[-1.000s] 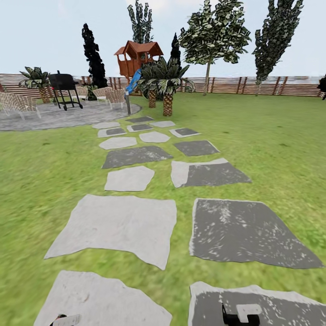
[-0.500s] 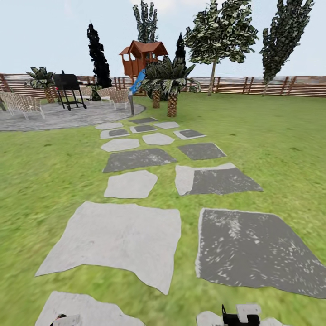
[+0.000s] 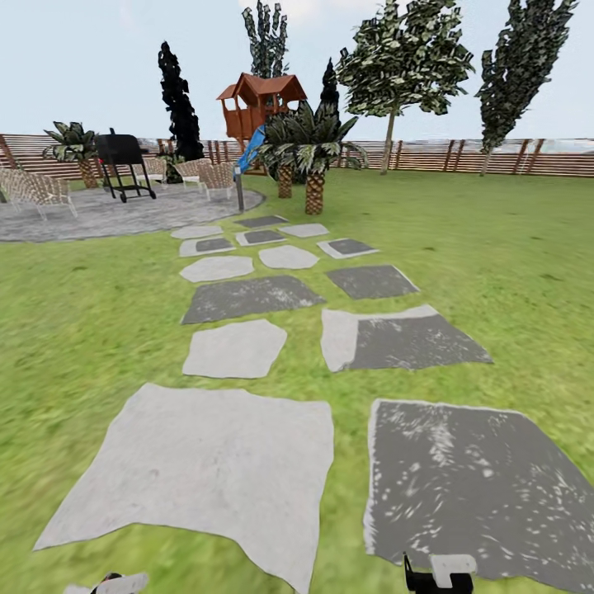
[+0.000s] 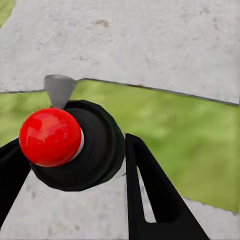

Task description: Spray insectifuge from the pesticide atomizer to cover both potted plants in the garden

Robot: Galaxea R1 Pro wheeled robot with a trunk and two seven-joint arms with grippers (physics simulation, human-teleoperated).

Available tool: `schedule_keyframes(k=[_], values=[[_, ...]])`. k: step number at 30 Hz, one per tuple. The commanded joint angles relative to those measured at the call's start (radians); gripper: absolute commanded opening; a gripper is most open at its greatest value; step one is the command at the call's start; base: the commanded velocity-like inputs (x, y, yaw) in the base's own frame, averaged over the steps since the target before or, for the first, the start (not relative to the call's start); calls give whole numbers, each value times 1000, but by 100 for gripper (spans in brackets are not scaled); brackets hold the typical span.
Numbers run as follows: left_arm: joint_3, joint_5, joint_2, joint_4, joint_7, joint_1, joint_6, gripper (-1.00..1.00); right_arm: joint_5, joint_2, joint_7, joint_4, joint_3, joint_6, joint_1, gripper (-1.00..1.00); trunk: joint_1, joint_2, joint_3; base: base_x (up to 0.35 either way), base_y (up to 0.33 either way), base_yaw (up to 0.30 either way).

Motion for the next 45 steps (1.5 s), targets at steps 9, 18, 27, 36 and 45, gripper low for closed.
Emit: schedule_keyframes(k=[9, 18, 27, 36, 45], values=[[0, 0, 0, 1, 3, -1, -3, -100, 11, 0, -9, 1, -1, -1, -1, 100, 0, 0, -1, 339, 0, 158], [0, 0, 0, 1, 3, -1, -3, -100, 11, 0, -9, 1, -1, -1, -1, 100, 0, 0, -1, 339, 0, 11], [0, 0, 0, 1, 3, -1, -3, -100, 11, 0, -9, 1, -1, -1, -1, 100, 0, 0, -1, 339, 0, 0], [0, 0, 0, 1, 3, -1, -3, -100, 11, 0, -9, 1, -1, -1, -1, 100, 0, 0, -1, 339, 0, 0], [0, 0, 0, 1, 3, -1, -3, -100, 11, 0, -11, 1, -1, -1, -1, 100, 0, 0, -5, 340, 0, 71]])
